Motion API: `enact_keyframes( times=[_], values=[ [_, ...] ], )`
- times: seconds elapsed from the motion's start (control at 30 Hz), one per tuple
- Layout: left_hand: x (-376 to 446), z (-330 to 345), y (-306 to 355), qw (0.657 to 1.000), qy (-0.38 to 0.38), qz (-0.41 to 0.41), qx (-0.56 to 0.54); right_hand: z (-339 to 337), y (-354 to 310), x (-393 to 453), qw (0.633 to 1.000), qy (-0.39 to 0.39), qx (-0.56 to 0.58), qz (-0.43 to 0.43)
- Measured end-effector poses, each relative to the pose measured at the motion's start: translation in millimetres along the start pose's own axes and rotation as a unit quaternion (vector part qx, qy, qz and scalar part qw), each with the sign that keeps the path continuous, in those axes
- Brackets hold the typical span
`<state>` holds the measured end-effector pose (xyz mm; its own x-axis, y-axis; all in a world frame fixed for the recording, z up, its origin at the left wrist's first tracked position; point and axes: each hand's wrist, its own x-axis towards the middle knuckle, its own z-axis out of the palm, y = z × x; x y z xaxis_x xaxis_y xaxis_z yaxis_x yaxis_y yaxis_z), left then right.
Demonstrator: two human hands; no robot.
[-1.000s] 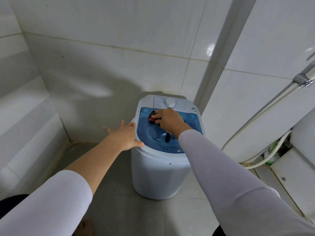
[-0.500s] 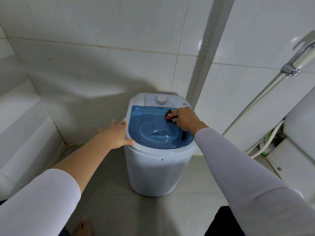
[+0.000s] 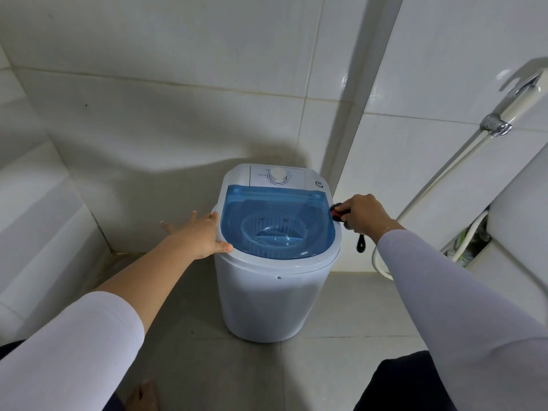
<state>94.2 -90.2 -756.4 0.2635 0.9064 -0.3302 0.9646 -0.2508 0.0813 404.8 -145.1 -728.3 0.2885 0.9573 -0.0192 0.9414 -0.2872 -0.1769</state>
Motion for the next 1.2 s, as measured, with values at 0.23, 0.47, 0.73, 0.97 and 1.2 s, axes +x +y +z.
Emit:
enact_keyframes(
  times=[0.23,0.47,0.73,0.97,1.2],
  values=[
    [-10,-4,6,1.0,0.001,-0.022,-0.009,-23,-58,11,0.993,0.01,0.106,-0.054],
    [-11,-2,3,0.999,0.001,-0.008,-0.048,3,-157,19,0.982,-0.044,0.054,-0.175],
    [-6,4,-4,0.997,0.001,0.003,-0.079,29,-185,20,0.972,-0.063,-0.081,-0.211],
    [-5,4,-3,0.997,0.001,0.005,-0.081,31,-173,18,0.961,-0.084,-0.088,-0.247],
    [-5,5,-3,0.997,0.002,0.003,-0.083,30,-154,17,0.963,-0.08,-0.072,-0.248]
  ],
)
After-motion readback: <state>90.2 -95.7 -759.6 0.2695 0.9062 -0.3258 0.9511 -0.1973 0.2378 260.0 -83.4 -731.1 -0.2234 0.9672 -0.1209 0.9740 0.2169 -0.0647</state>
